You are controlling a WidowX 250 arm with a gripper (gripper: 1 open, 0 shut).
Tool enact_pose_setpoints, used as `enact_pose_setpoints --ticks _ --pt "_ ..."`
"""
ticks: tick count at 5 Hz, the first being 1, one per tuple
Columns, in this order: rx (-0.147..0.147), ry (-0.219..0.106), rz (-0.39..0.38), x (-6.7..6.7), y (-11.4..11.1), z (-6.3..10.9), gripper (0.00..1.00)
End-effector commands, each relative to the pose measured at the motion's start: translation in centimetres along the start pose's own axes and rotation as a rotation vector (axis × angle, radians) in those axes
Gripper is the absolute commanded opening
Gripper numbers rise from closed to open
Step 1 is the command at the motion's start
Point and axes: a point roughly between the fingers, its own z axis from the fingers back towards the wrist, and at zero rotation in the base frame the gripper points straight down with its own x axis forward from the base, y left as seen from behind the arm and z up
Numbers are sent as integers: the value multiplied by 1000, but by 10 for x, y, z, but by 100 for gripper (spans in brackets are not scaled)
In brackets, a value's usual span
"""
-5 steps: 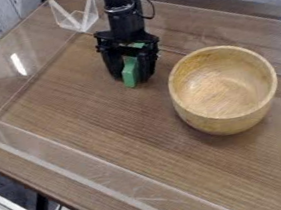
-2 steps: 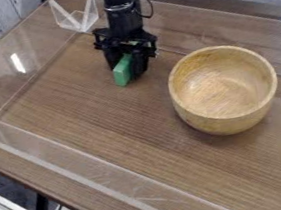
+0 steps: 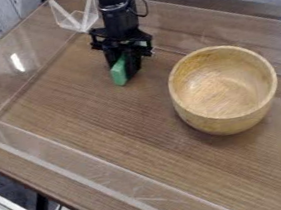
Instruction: Put the green block in the brown bowl
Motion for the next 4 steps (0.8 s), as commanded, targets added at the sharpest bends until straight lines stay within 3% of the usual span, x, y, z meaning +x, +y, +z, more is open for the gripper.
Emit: enact_pose_setpoints --ticks 1,3,4 --pt "3 -23 4 -5 -12 25 0" --pt "-54 -105 4 -6 -19 73 0" --pt "-92 -163 -23 -15 -50 112 0"
